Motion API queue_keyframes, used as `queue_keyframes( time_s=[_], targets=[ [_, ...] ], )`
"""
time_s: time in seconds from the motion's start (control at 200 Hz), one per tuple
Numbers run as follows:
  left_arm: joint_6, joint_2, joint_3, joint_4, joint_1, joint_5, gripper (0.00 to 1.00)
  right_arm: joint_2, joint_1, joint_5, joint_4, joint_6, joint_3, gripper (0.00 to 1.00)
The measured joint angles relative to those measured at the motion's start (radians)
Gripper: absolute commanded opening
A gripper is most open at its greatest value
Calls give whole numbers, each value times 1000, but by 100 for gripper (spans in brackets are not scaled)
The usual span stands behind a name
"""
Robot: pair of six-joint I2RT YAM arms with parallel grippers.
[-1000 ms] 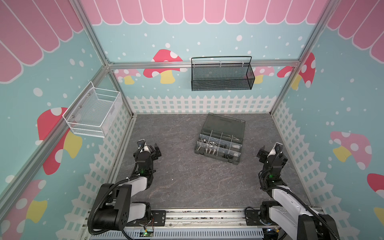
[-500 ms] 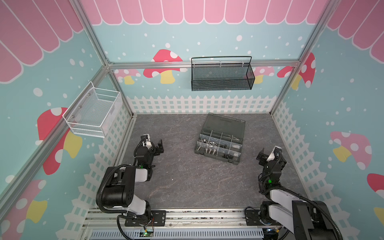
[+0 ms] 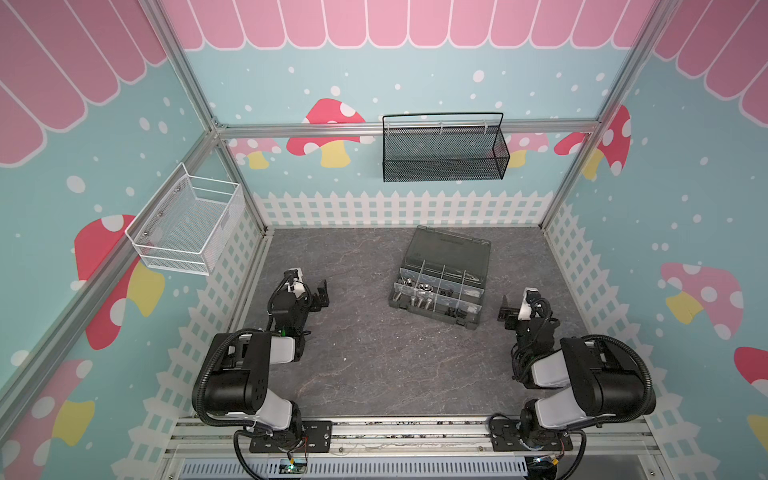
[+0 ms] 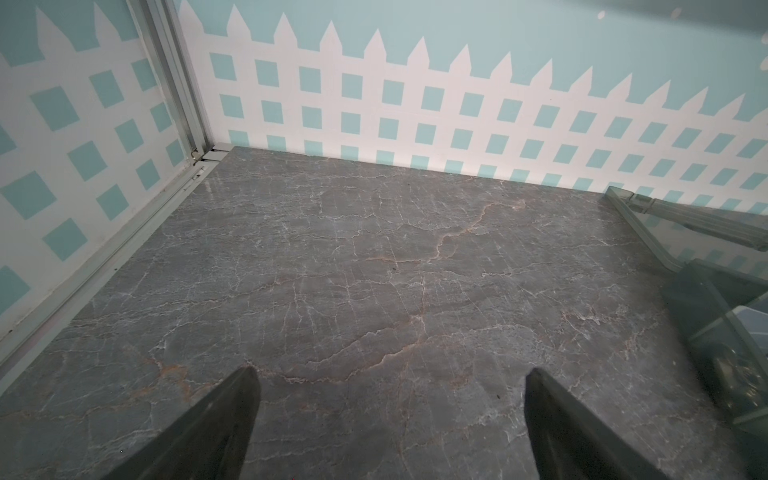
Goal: Sort the screws and nuts into containers
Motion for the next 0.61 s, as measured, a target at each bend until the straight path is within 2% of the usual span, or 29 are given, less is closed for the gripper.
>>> queue_keyframes(
  time_s=[0.26, 0.605],
  targets=[
    [3, 0, 0, -1, 0, 0, 99, 9, -1, -161, -40, -61, 96, 98],
    [6, 0, 0, -1, 0, 0, 99, 9, -2, -193, -64, -75, 96, 98]
  ],
)
